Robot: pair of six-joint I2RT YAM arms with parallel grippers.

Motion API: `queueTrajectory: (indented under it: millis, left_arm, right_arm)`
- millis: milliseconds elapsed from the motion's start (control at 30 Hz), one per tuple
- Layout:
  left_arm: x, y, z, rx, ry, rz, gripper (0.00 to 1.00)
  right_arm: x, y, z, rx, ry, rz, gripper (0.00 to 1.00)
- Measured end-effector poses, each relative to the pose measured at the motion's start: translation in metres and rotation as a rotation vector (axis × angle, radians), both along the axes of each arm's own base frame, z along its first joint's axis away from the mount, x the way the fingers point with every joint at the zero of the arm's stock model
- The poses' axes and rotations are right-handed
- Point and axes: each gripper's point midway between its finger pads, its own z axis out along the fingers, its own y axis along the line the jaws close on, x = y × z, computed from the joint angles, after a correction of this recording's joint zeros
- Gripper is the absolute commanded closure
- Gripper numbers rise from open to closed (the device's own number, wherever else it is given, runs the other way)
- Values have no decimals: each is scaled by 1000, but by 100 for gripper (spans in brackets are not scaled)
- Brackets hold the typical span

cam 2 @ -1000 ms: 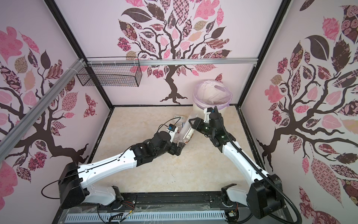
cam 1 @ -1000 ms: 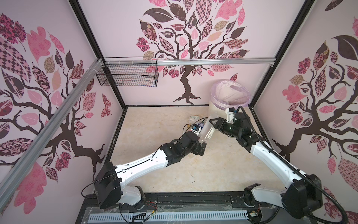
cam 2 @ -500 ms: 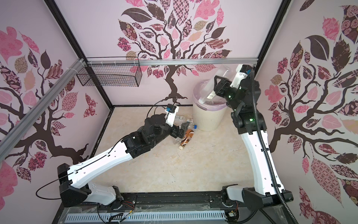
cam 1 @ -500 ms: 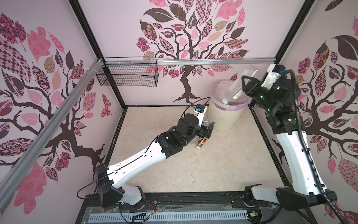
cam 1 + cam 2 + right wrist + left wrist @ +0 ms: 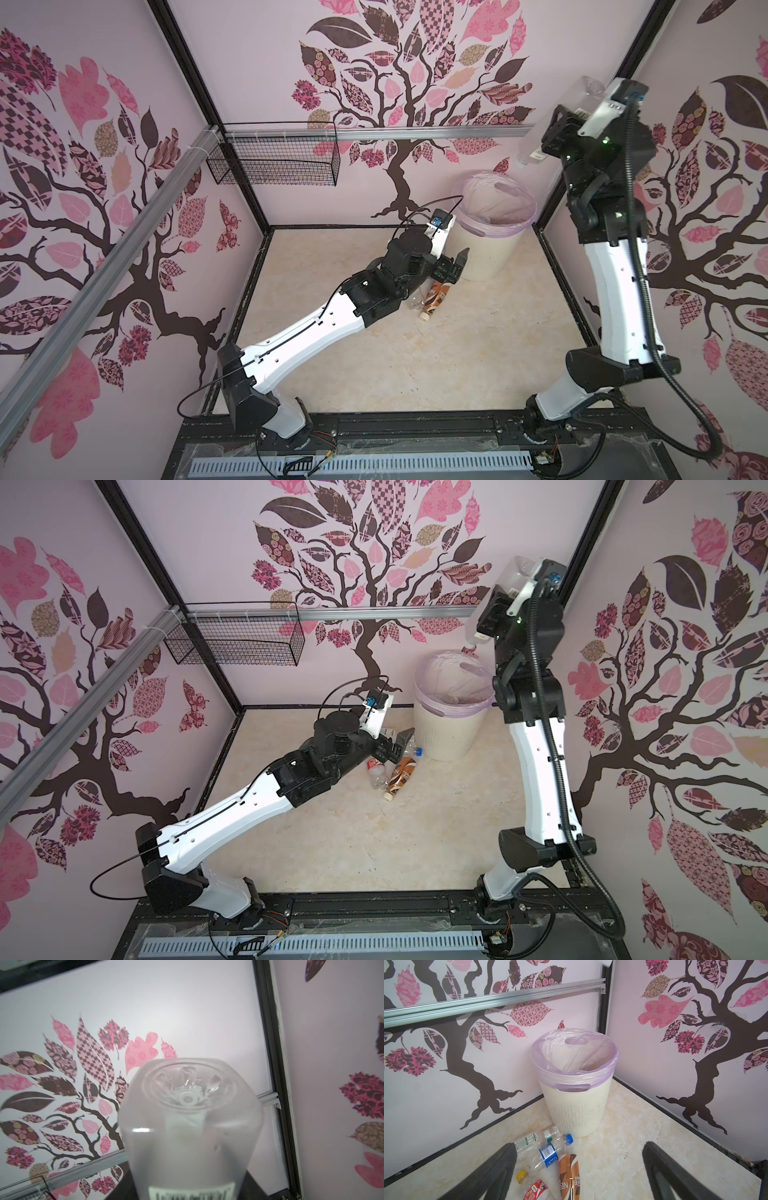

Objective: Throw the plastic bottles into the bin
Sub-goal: 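Open the right gripper above the bin to drop the frosted bottle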

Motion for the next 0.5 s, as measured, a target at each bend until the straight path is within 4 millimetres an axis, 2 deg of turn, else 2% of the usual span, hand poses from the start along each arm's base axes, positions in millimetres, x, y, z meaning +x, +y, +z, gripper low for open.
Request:
queueTrajectory:
  millis: [33,100,133,200,267,367,500]
  left_arm:
    - [3,2,0,-2,3,6,2]
    - [9,8,-1,-7,10,21,2]
    - [12,10,-2,-8,13,28,2]
    - [16,15,-7,-3,22,40,2]
    - [18,16,-16,7,38,43,2]
    - [18,16,-28,19,67,41,2]
    - [17,15,-35,16,91,36,2]
  right_arm:
    - [18,3,-19,-5,45,3,31]
    - [63,12,-80,-14,192,13,10]
    - [78,14,-108,-21,262,14,3]
    - [95,17,-164,-29,398,15,0]
    - [96,18,-194,-38,471,14,1]
    - [94,17,-194,-38,469,10,0]
    - [77,14,-162,-31,406,8,0]
